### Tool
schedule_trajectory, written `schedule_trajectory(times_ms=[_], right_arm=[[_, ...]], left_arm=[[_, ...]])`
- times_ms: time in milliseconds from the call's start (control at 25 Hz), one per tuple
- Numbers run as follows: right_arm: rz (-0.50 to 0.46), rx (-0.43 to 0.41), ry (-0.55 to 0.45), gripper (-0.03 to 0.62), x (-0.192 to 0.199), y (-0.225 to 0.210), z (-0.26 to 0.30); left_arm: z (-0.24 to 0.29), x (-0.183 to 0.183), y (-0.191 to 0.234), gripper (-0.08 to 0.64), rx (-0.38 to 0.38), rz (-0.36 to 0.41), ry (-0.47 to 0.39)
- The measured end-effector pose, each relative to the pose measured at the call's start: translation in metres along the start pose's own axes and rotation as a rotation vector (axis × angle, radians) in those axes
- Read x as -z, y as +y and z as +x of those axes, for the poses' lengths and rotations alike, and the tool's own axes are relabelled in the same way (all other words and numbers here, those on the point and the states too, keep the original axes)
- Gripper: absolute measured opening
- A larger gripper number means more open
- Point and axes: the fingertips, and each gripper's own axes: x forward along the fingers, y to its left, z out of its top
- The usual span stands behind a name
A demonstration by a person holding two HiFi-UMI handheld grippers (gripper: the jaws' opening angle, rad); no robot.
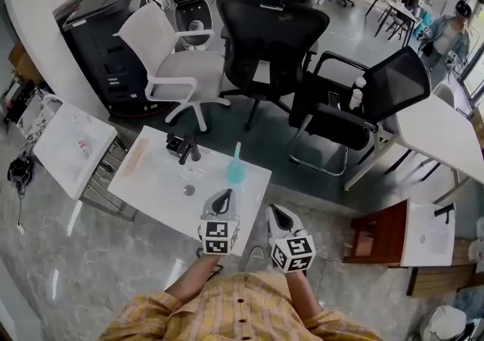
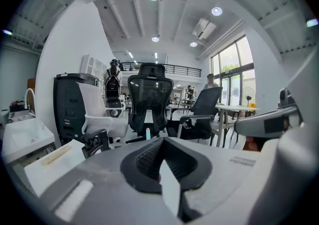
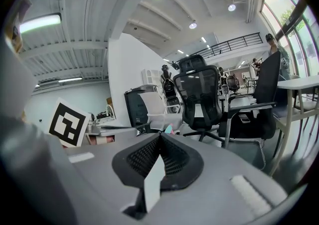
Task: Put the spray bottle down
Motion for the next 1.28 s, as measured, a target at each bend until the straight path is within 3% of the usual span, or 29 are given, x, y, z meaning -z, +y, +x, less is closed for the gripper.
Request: schedule_trajectory(times_ms=[520, 1000, 1280], right_arm=[[-0.021, 0.033, -0.05, 0.0, -0.009, 0.016, -0.01], [-0.02, 0.072, -0.093, 0.0, -0.017, 0.016, -0.012], [-0.032, 0.067, -0.105, 0.0, -0.025, 0.02, -0.011]], left_arm=[[-0.04, -0.001, 0.0, -0.002, 0.04, 0.002, -0.041], [-0.058, -0.013, -0.015, -0.002, 0.11, 0.061, -0.109], [-0.06, -0.014, -0.008, -0.002, 0.107, 0.05, -0.117]])
